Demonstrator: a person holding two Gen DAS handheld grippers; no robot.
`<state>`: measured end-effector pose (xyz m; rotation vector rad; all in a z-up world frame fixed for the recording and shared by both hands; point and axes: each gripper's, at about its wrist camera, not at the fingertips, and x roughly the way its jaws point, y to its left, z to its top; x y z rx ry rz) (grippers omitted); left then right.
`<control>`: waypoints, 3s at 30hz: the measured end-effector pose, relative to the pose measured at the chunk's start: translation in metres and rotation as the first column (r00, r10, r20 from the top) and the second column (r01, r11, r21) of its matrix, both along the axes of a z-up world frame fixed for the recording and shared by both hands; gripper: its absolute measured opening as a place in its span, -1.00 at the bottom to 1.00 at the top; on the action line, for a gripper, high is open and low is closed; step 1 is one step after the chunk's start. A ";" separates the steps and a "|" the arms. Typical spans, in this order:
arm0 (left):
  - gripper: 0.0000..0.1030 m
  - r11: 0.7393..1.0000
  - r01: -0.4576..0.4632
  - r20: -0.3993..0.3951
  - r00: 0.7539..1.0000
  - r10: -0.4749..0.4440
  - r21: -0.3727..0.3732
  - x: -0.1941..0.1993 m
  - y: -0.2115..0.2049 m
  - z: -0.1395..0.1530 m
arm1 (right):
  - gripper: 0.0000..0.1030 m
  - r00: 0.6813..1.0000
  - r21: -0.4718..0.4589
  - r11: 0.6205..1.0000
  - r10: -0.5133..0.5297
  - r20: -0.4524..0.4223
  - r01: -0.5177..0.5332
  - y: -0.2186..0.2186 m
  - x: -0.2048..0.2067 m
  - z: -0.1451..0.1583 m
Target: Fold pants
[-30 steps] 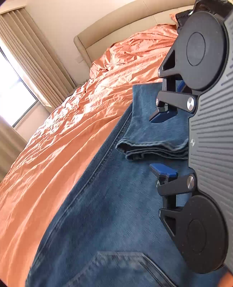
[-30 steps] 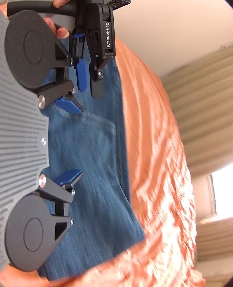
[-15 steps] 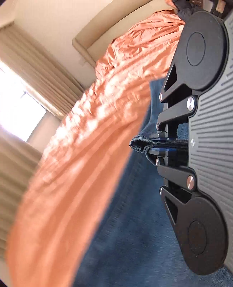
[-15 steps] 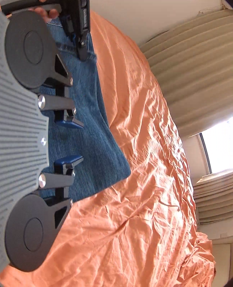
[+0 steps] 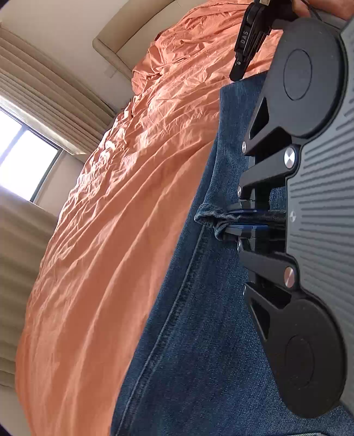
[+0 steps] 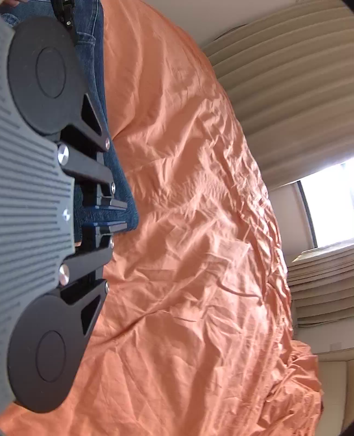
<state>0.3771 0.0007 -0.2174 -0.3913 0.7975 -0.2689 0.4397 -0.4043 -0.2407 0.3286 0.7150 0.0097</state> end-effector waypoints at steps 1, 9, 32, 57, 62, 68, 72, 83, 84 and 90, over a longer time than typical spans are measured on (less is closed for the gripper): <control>-0.85 1.000 0.001 -0.009 1.000 -0.001 0.003 0.001 0.000 -0.003 | -0.98 1.000 0.004 1.000 0.002 -0.015 -0.002 0.000 0.004 -0.008; -0.69 1.000 -0.001 -0.064 0.998 0.003 0.029 0.007 -0.002 -0.014 | -1.00 0.999 0.006 1.000 -0.007 -0.033 0.007 -0.005 0.012 -0.028; -0.32 0.984 -0.008 -0.092 0.995 0.025 0.179 -0.104 -0.025 0.006 | -1.00 0.982 -0.118 0.989 0.073 -0.173 -0.094 0.043 -0.138 0.003; 0.38 0.864 -0.503 0.035 0.863 0.503 -0.023 -0.187 0.158 0.067 | -0.41 0.885 -0.240 0.874 0.455 0.097 -0.423 0.194 -0.155 0.042; 0.48 0.732 -0.661 -0.049 0.747 0.663 -0.168 -0.196 0.226 0.044 | -0.39 0.911 -0.163 0.910 0.400 0.098 -0.382 0.206 -0.139 0.035; 0.49 0.536 -0.766 -0.144 0.611 0.778 -0.355 -0.204 0.280 0.008 | -0.53 0.889 -0.169 0.875 0.459 -0.005 -0.453 0.232 -0.128 0.009; 0.49 0.435 -0.768 -0.217 0.578 0.786 -0.470 -0.194 0.294 -0.020 | -0.55 0.882 -0.183 0.865 0.470 -0.027 -0.466 0.236 -0.127 -0.003; -0.25 0.476 -0.765 -0.202 0.598 0.776 -0.435 -0.143 0.298 -0.056 | -0.58 0.872 -0.134 0.862 0.489 -0.028 -0.488 0.226 -0.122 -0.010; -0.31 0.484 -0.763 -0.196 0.601 0.775 -0.428 -0.144 0.298 -0.053 | -0.59 0.871 -0.128 0.862 0.490 -0.031 -0.490 0.225 -0.120 -0.010; -0.68 0.613 -0.696 0.013 0.657 0.754 -0.373 -0.147 0.271 -0.006 | -0.60 0.863 -0.139 0.851 0.499 -0.082 -0.506 0.229 -0.114 -0.007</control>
